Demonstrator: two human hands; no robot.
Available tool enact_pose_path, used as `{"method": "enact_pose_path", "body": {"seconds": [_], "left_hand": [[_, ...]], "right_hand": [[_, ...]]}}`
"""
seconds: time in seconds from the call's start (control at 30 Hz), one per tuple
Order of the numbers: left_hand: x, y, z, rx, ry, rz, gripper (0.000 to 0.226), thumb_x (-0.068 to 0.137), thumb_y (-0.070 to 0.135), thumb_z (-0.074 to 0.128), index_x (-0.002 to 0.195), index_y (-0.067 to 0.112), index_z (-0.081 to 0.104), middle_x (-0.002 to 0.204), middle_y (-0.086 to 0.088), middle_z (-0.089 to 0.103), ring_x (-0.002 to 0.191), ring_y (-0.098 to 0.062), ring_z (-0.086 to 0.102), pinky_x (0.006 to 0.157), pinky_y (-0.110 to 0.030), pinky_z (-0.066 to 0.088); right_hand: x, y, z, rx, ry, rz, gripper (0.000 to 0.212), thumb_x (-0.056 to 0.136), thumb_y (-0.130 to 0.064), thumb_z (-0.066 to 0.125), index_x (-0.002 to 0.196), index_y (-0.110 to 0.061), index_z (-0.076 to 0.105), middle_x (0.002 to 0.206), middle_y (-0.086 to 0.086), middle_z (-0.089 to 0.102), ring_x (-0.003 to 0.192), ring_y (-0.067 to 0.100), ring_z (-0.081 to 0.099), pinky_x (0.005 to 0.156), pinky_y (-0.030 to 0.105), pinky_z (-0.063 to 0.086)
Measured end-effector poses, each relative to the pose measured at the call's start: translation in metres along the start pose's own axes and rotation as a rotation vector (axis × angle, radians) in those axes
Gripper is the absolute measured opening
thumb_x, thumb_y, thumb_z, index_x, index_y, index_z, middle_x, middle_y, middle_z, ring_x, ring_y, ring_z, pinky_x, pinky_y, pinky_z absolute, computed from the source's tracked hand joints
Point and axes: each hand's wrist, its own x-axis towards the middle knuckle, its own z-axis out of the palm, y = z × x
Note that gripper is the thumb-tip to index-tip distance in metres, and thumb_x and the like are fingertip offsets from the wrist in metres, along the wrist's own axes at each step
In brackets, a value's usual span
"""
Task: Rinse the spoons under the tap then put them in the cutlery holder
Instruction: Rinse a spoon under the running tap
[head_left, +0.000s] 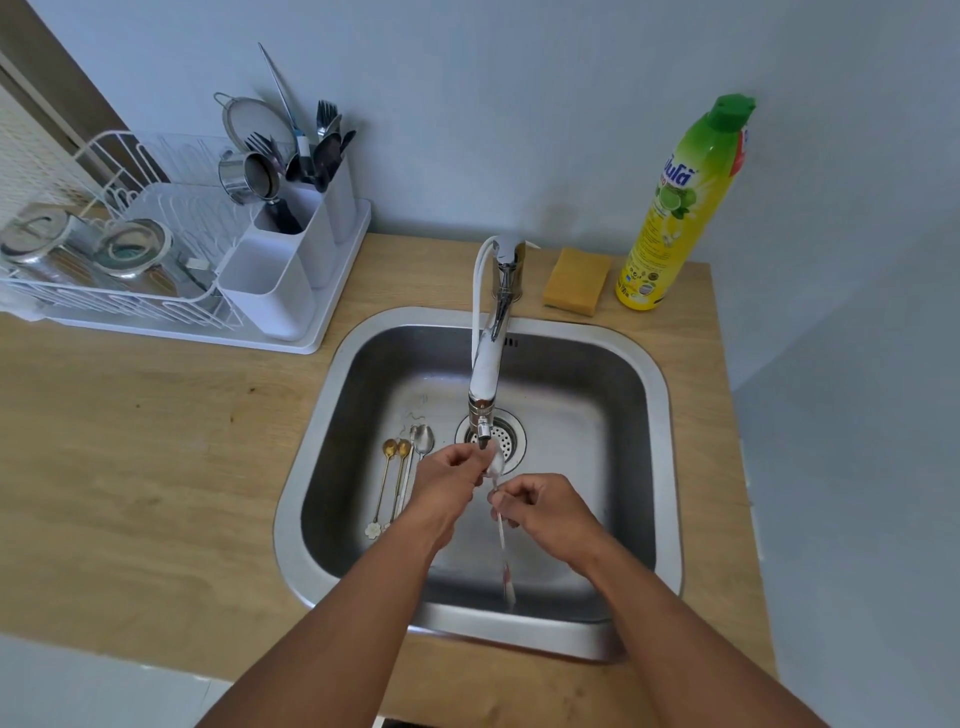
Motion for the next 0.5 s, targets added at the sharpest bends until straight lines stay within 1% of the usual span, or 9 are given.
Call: {"method": "enact_pose_path", "body": {"seconds": [0.07, 0.17, 0.2, 0.23, 0.3, 0.33, 0.4, 0.43, 0.5], "left_hand": [[-0.001, 0.005, 0.000, 0.050, -0.034, 0.038, 0.026, 0.080, 0.039, 0.089, 0.095, 0.021, 0.078, 0.077, 0.010, 0.077, 0.076, -0.008, 0.068, 0.068, -0.022, 0.050], [0.001, 0.011, -0.001, 0.109, -0.075, 0.080, 0.032, 0.074, 0.024, 0.094, 0.099, 0.019, 0.075, 0.081, 0.002, 0.068, 0.079, -0.013, 0.065, 0.076, -0.029, 0.055], [0.001, 0.012, -0.001, 0.114, -0.074, 0.084, 0.031, 0.074, 0.023, 0.094, 0.098, 0.017, 0.075, 0.080, 0.001, 0.066, 0.077, -0.014, 0.064, 0.078, -0.032, 0.057], [0.002, 0.014, -0.001, 0.110, -0.058, 0.088, 0.027, 0.077, 0.025, 0.093, 0.096, 0.017, 0.075, 0.078, 0.002, 0.068, 0.074, -0.013, 0.065, 0.076, -0.031, 0.057], [0.001, 0.016, -0.001, 0.093, 0.006, 0.059, 0.015, 0.088, 0.033, 0.083, 0.092, 0.020, 0.076, 0.079, 0.005, 0.077, 0.070, -0.008, 0.070, 0.068, -0.026, 0.053], [0.001, 0.016, -0.001, 0.068, 0.036, 0.020, 0.013, 0.095, 0.035, 0.075, 0.094, 0.022, 0.076, 0.084, 0.004, 0.079, 0.073, -0.009, 0.071, 0.068, -0.027, 0.053], [-0.001, 0.015, -0.005, -0.012, 0.047, -0.069, 0.018, 0.103, 0.034, 0.061, 0.099, 0.024, 0.076, 0.093, 0.001, 0.080, 0.085, -0.014, 0.073, 0.077, -0.035, 0.057], [-0.002, 0.012, -0.008, -0.054, 0.027, -0.103, 0.021, 0.105, 0.033, 0.057, 0.101, 0.025, 0.076, 0.094, 0.000, 0.080, 0.090, -0.015, 0.073, 0.083, -0.039, 0.057], [-0.007, 0.005, -0.014, -0.115, -0.030, -0.135, 0.023, 0.107, 0.030, 0.054, 0.103, 0.024, 0.076, 0.097, 0.000, 0.080, 0.094, -0.015, 0.073, 0.090, -0.041, 0.055]], "right_hand": [[0.001, 0.000, -0.003, -0.030, -0.016, -0.032, 0.011, 0.094, -0.020, 0.075, 0.086, -0.015, 0.081, 0.084, -0.001, 0.081, 0.077, 0.005, 0.071, 0.082, 0.023, 0.054], [0.004, -0.001, -0.006, -0.090, -0.022, -0.066, 0.014, 0.095, -0.019, 0.074, 0.082, -0.018, 0.081, 0.085, -0.003, 0.080, 0.083, 0.007, 0.073, 0.082, 0.017, 0.052], [0.005, -0.001, -0.007, -0.115, -0.021, -0.074, 0.016, 0.095, -0.020, 0.074, 0.081, -0.019, 0.081, 0.085, -0.005, 0.080, 0.083, 0.007, 0.073, 0.081, 0.016, 0.051], [0.007, -0.001, -0.008, -0.137, -0.022, -0.081, 0.017, 0.095, -0.021, 0.074, 0.080, -0.020, 0.081, 0.085, -0.005, 0.080, 0.083, 0.006, 0.072, 0.081, 0.016, 0.051], [0.009, -0.002, -0.008, -0.185, -0.028, -0.102, 0.017, 0.095, -0.023, 0.073, 0.080, -0.020, 0.081, 0.083, -0.007, 0.079, 0.078, 0.003, 0.070, 0.078, 0.016, 0.051], [0.010, -0.002, -0.008, -0.209, -0.030, -0.110, 0.017, 0.095, -0.024, 0.073, 0.080, -0.021, 0.081, 0.082, -0.009, 0.079, 0.077, 0.002, 0.070, 0.077, 0.016, 0.051], [0.012, -0.003, -0.008, -0.236, -0.026, -0.120, 0.017, 0.096, -0.025, 0.072, 0.081, -0.023, 0.081, 0.080, -0.010, 0.078, 0.075, 0.002, 0.068, 0.076, 0.018, 0.052], [0.013, -0.003, -0.008, -0.242, -0.021, -0.121, 0.017, 0.096, -0.025, 0.072, 0.081, -0.023, 0.081, 0.080, -0.009, 0.078, 0.075, 0.003, 0.068, 0.076, 0.020, 0.052], [0.015, -0.004, -0.011, -0.245, -0.016, -0.124, 0.017, 0.096, -0.025, 0.071, 0.082, -0.023, 0.081, 0.080, -0.007, 0.078, 0.075, 0.005, 0.069, 0.078, 0.023, 0.053]]}}
